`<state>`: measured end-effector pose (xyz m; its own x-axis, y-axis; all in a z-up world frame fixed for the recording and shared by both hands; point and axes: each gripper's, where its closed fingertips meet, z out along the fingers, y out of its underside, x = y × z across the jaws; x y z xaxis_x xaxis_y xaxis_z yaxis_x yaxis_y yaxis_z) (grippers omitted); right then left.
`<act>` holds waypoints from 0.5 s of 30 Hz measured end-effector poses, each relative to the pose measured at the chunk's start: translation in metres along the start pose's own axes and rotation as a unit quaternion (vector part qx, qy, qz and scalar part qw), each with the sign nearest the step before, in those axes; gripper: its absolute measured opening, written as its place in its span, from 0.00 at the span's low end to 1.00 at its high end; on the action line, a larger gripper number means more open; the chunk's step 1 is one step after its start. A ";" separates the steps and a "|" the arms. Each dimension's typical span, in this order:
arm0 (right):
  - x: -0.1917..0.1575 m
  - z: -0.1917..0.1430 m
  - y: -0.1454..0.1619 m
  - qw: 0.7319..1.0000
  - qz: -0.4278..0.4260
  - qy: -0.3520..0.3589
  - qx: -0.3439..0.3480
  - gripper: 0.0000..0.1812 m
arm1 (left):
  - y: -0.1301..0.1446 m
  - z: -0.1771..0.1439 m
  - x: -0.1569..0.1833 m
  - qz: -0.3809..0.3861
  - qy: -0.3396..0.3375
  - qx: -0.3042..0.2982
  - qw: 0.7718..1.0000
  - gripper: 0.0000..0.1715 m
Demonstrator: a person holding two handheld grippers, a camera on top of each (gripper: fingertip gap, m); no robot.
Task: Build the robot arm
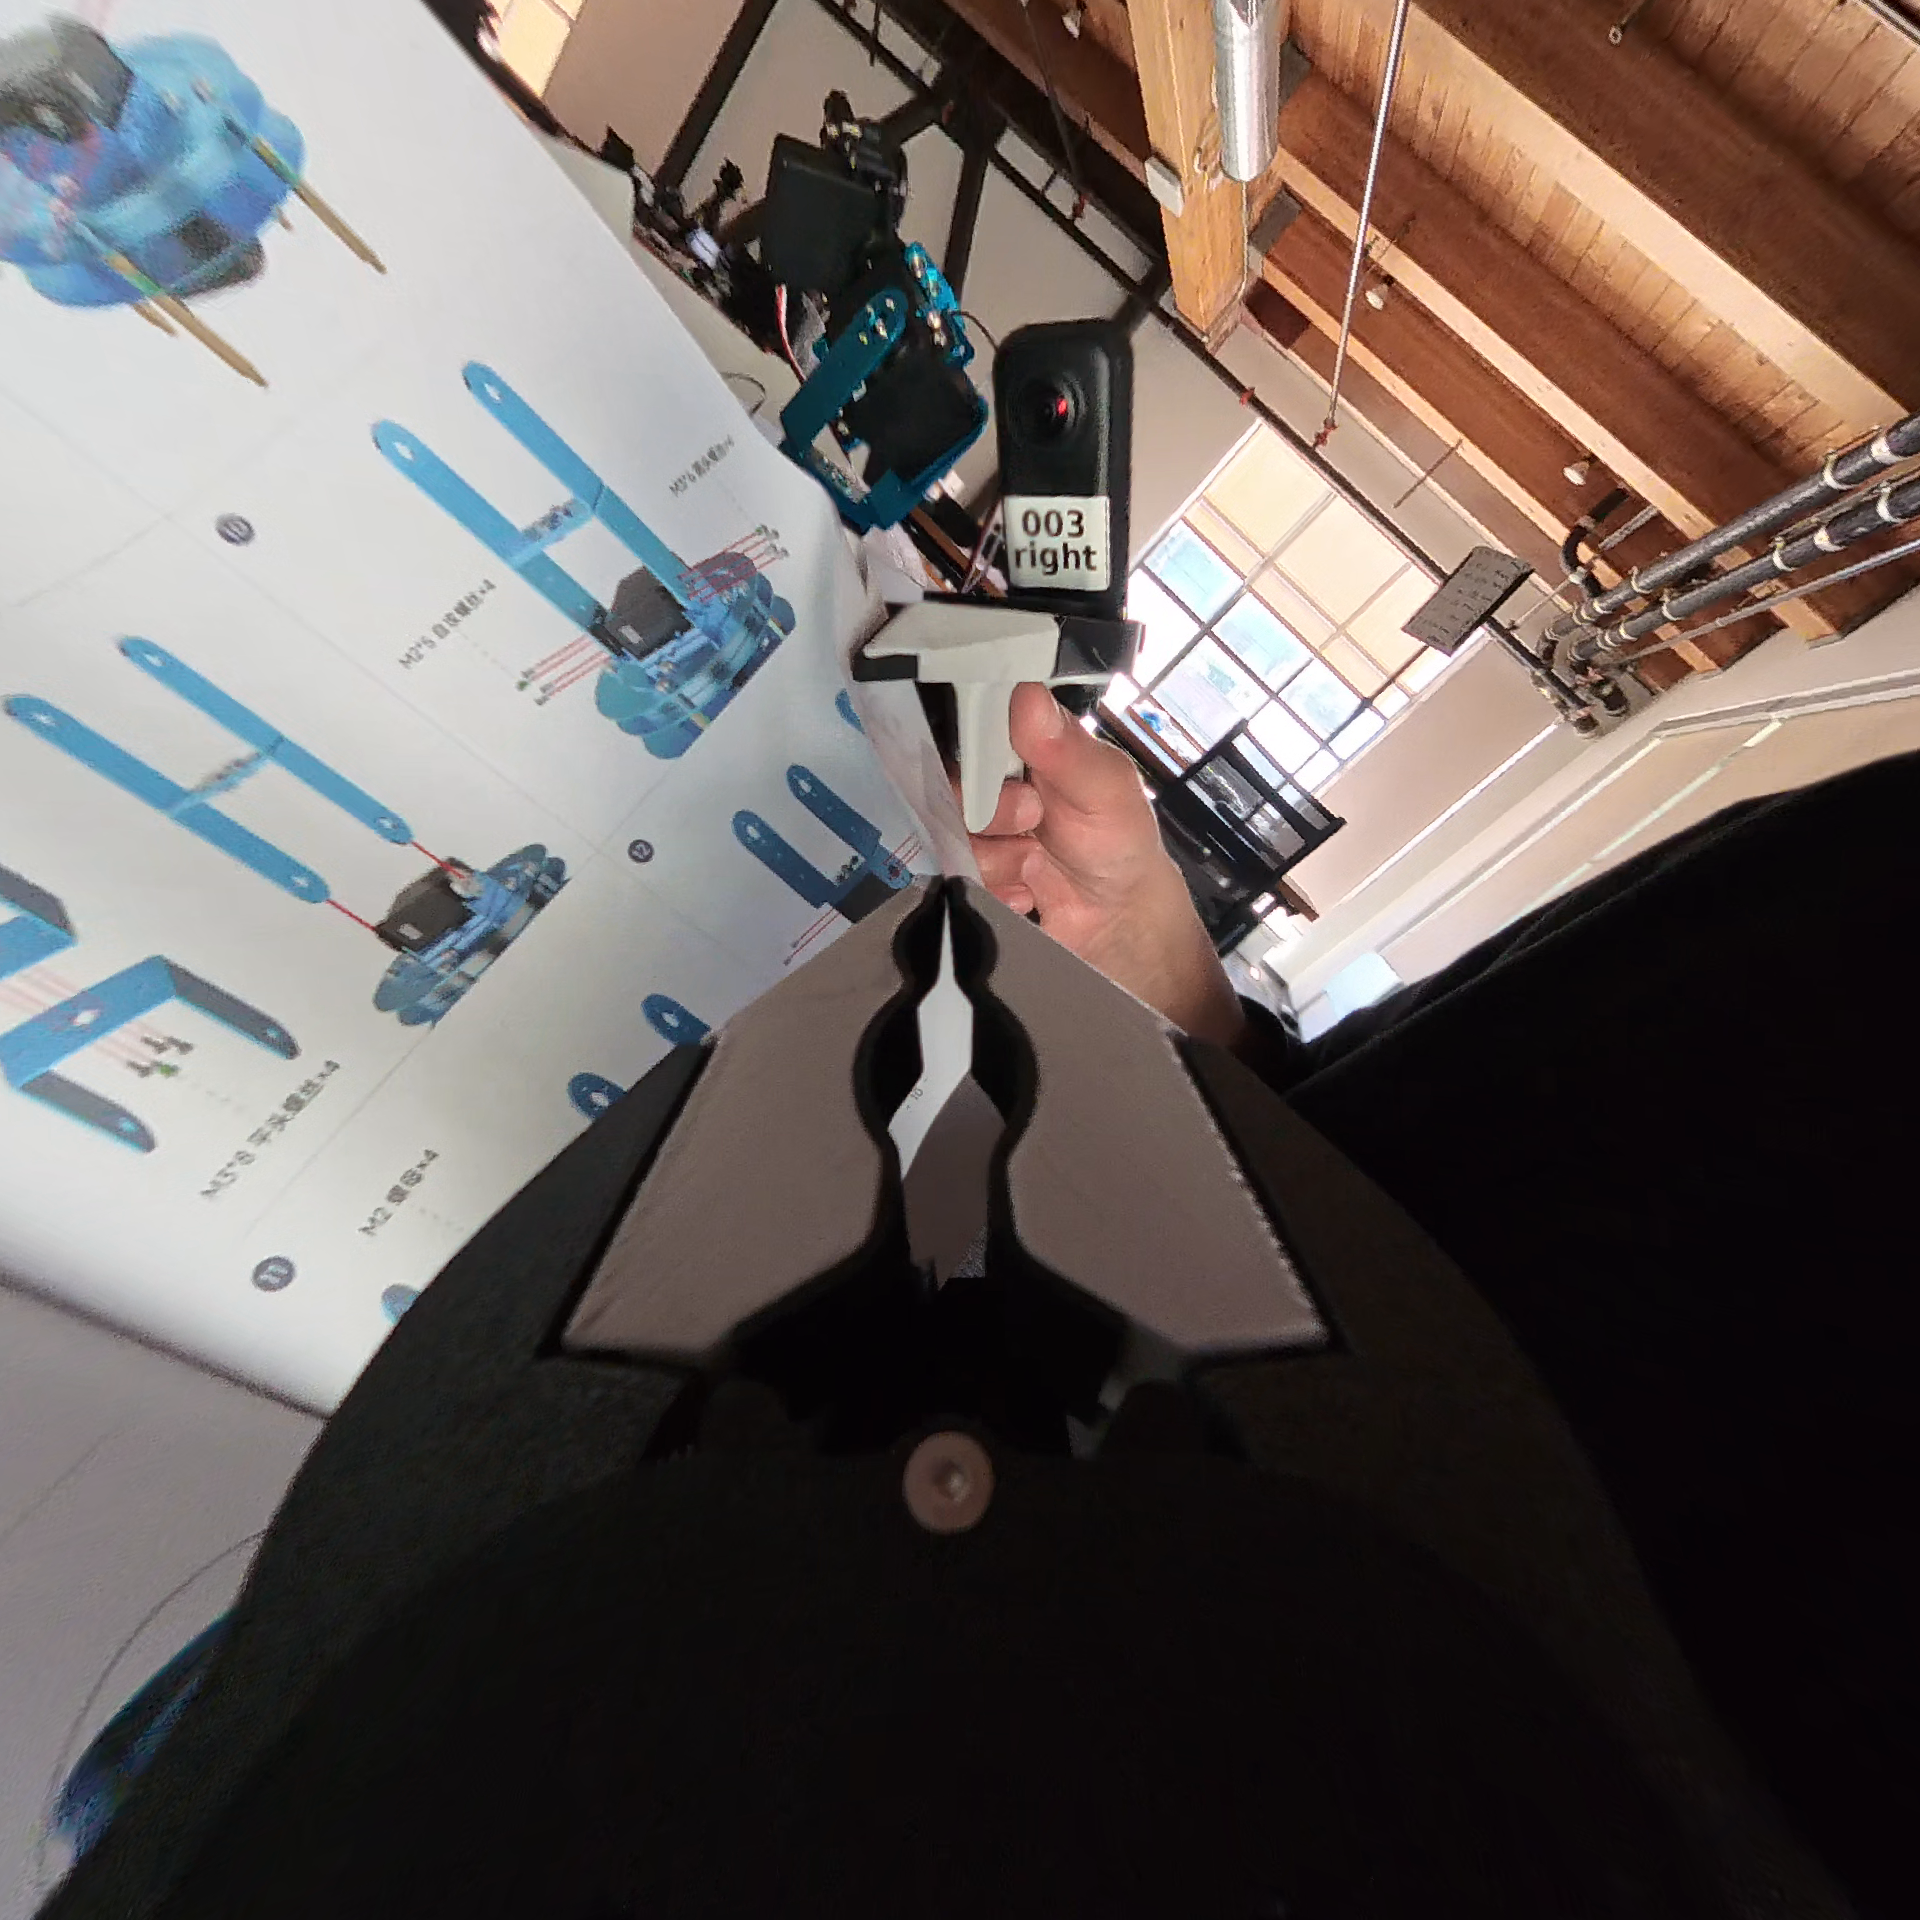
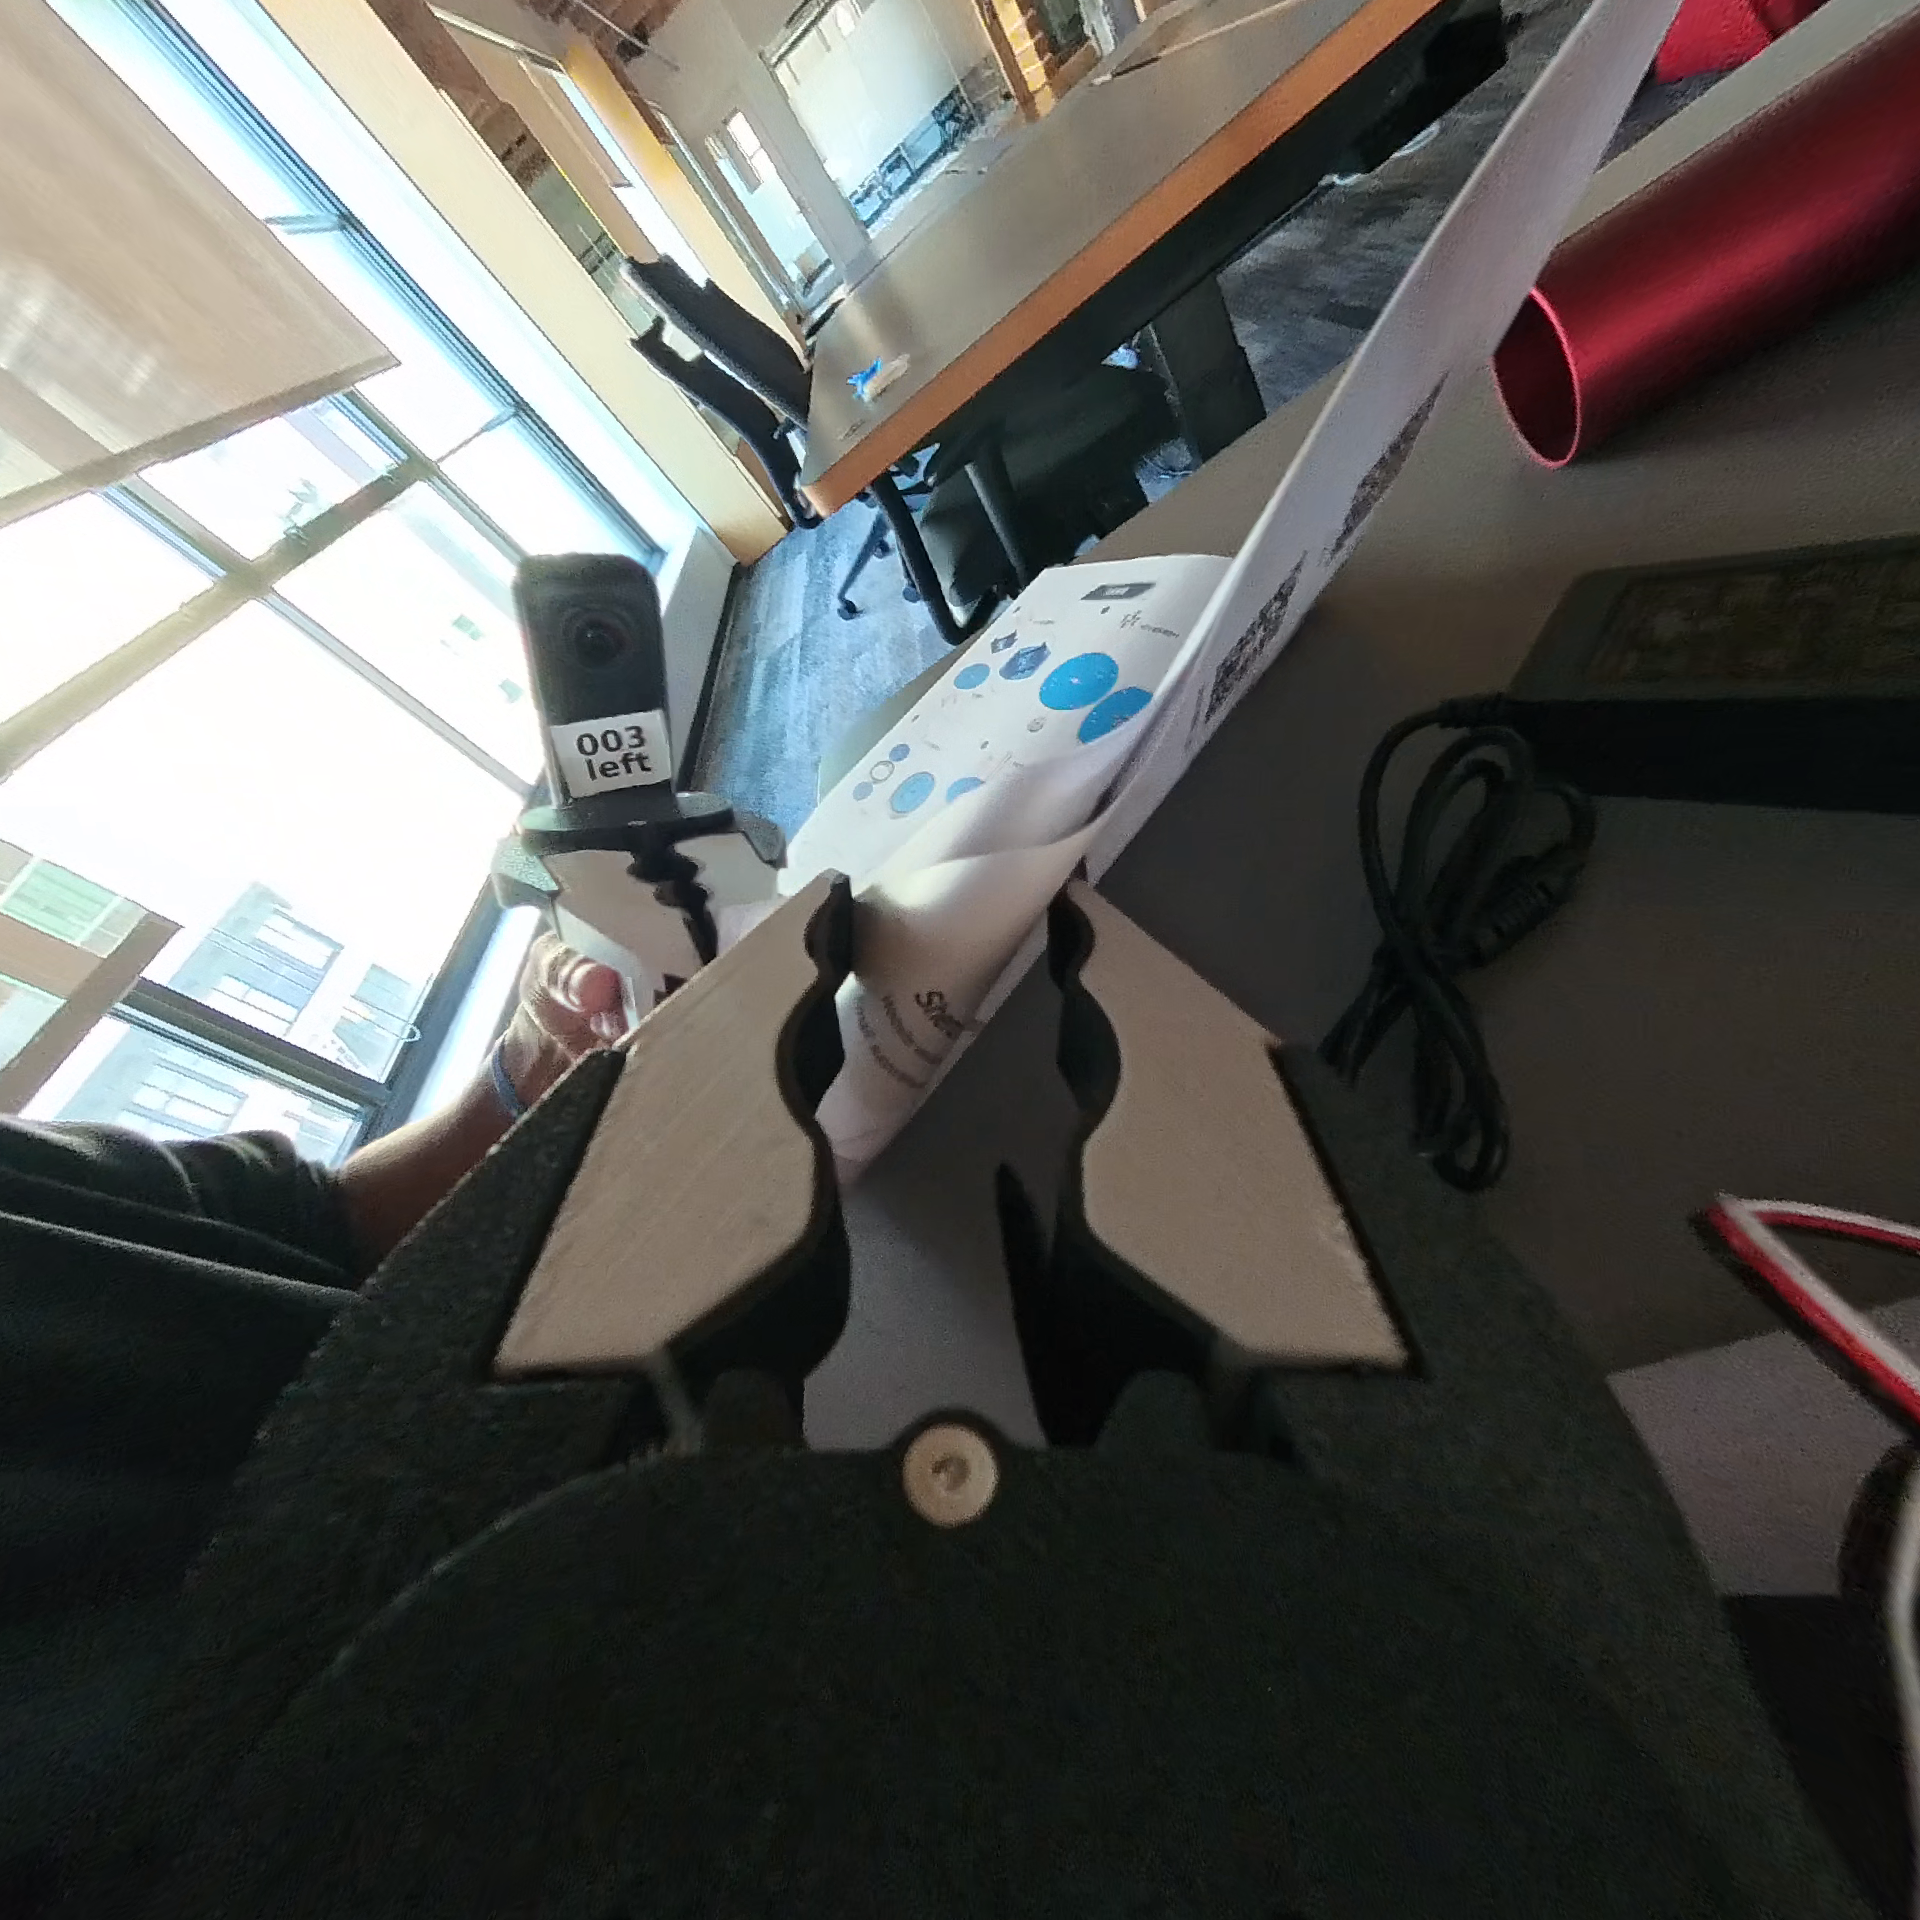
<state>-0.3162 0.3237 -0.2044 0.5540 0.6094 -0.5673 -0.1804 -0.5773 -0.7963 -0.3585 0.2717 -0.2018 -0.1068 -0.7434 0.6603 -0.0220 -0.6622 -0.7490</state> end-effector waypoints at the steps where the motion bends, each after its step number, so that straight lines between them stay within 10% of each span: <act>1: 0.000 0.000 0.000 1.000 0.003 -0.005 0.001 0.20 | -0.001 -0.002 0.000 0.007 -0.004 0.006 1.000 0.00; 15: 0.013 -0.003 0.001 1.000 0.027 -0.010 0.006 0.17 | -0.026 -0.103 -0.002 -0.010 -0.083 0.155 0.984 0.00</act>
<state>-0.3069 0.3291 -0.2121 0.5262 0.5891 -0.6132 -0.2186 -0.6032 -0.7670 -0.4606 0.3001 -0.1889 0.0558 -0.7172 0.6946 0.2855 -0.6551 -0.6995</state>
